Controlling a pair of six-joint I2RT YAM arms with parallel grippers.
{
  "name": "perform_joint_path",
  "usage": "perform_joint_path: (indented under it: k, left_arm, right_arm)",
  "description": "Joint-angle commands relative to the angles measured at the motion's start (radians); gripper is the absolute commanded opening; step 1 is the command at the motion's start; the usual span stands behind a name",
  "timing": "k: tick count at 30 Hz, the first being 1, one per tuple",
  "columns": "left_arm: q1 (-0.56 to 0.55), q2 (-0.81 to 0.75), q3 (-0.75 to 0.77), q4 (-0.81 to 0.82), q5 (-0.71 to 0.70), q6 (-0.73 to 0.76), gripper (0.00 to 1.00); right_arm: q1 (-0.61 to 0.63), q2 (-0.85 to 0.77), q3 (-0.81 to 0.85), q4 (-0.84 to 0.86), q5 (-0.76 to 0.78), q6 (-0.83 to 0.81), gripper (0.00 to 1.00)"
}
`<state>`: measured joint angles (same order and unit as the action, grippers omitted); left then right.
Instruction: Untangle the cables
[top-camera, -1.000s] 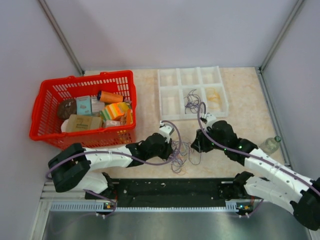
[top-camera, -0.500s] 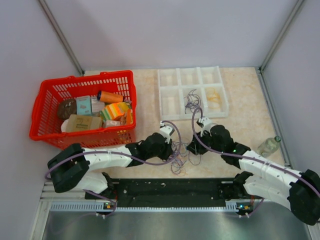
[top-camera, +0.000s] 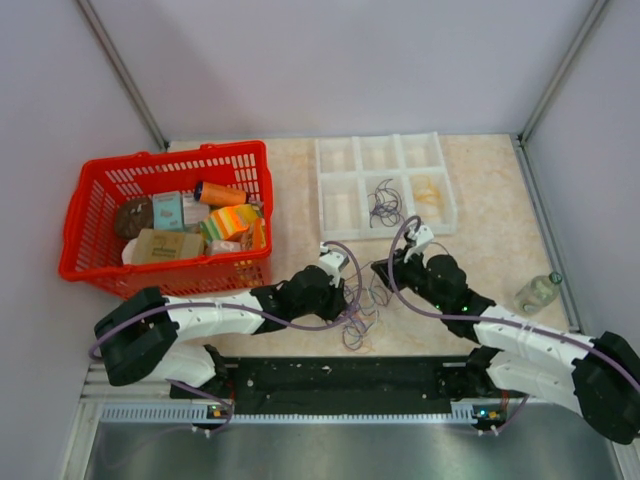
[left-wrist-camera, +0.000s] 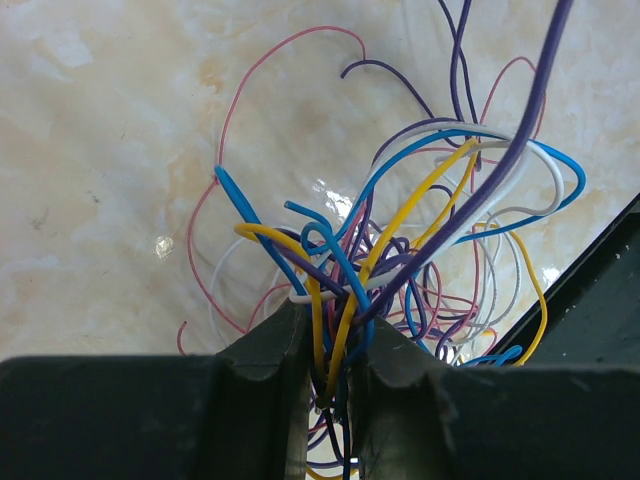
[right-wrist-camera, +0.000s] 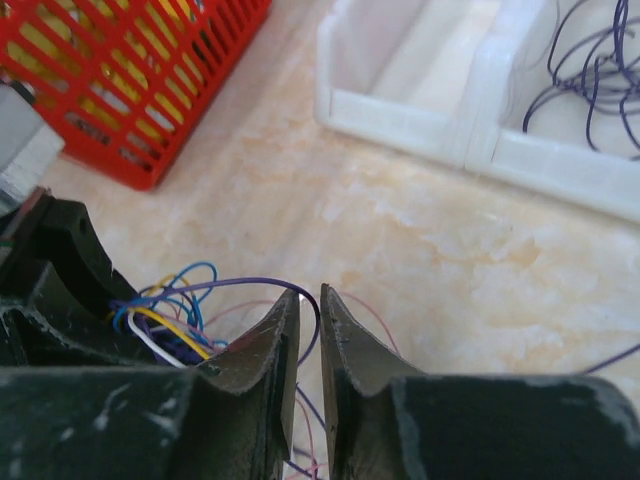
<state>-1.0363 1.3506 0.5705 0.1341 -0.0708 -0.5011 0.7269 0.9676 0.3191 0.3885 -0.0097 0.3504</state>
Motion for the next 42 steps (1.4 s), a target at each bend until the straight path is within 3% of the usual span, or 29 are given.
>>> perform_joint_path:
  k: [1, 14, 18, 20, 22, 24, 27, 31, 36, 42]
  left_arm:
    - [0.002, -0.028, 0.025, 0.024, 0.005, -0.014, 0.21]
    - [0.002, -0.047, 0.023, 0.010, 0.019, -0.019, 0.21]
    - [0.001, -0.053, 0.014, 0.010, 0.017, -0.025, 0.21]
    - [0.002, -0.053, 0.012, 0.004, 0.006, -0.033, 0.23]
    - [0.001, -0.051, 0.009, -0.019, -0.038, -0.060, 0.27]
    - [0.002, -0.036, 0.011, -0.059, -0.122, -0.108, 0.28]
    - [0.004, 0.008, 0.015, -0.088, -0.188, -0.165, 0.26]
    - [0.004, 0.071, -0.003, -0.036, -0.196, -0.192, 0.17]
    - [0.004, 0.081, -0.035, 0.028, -0.192, -0.200, 0.01]
    - [0.001, 0.061, -0.034, -0.016, -0.248, -0.189, 0.00]
  right_arm:
    - [0.017, 0.045, -0.035, 0.213, 0.028, -0.004, 0.18]
    - [0.084, 0.224, -0.006, 0.368, 0.088, -0.117, 0.39]
    - [0.115, 0.289, 0.014, 0.414, 0.152, -0.157, 0.35]
    - [0.137, 0.304, 0.023, 0.435, 0.232, -0.163, 0.22]
    - [0.173, 0.269, 0.070, 0.335, 0.344, -0.162, 0.01]
    - [0.224, 0.176, 0.154, 0.157, 0.501, -0.142, 0.00]
    - [0.236, -0.051, 0.244, -0.141, 0.637, 0.040, 0.00]
    - [0.235, -0.253, 0.449, -0.420, 0.619, 0.163, 0.00]
    - [0.233, -0.212, 0.789, -0.604, 0.568, 0.079, 0.00]
    - [0.233, -0.049, 1.238, -0.683, 0.596, -0.175, 0.00]
